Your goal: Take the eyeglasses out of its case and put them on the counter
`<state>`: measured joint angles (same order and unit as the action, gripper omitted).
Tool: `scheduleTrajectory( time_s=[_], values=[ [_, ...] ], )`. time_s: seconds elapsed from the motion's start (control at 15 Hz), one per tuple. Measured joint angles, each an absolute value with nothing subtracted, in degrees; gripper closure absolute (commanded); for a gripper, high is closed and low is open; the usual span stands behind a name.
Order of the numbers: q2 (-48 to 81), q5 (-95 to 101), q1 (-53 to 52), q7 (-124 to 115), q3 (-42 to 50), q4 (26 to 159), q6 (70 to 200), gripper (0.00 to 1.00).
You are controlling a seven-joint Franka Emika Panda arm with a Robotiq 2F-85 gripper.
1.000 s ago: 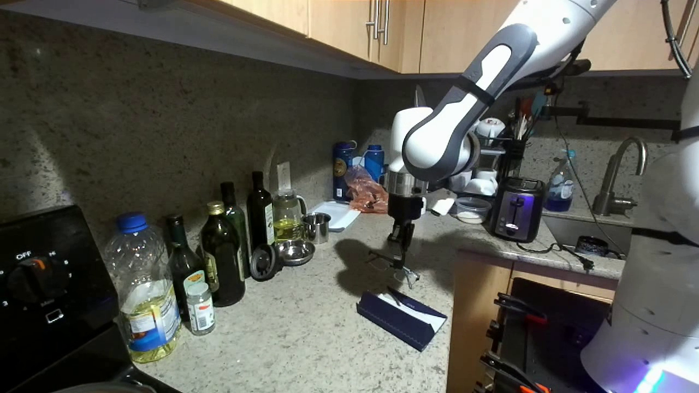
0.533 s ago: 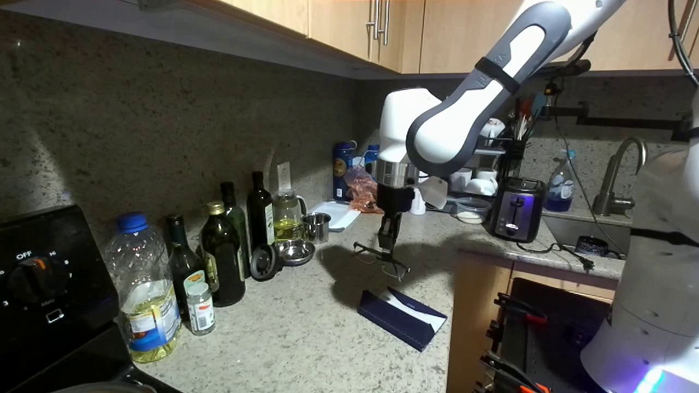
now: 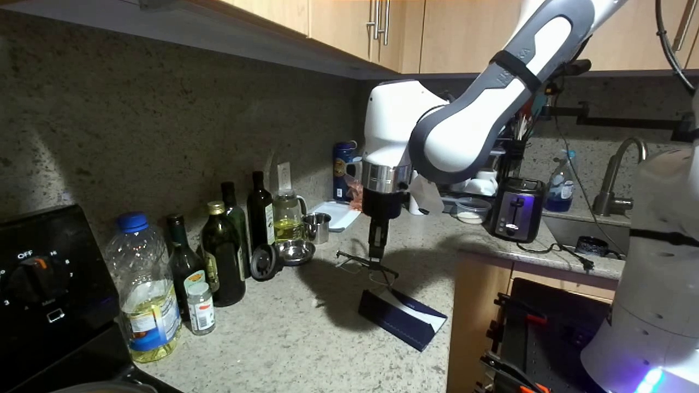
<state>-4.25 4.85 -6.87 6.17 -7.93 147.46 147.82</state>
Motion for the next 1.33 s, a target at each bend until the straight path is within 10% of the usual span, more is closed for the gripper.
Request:
scheduleTrajectory(
  time_s=[1.33],
  values=[
    [11.0,36.7,-13.4,-21.4,-7.7,136.7,145.1,0.98]
  ],
)
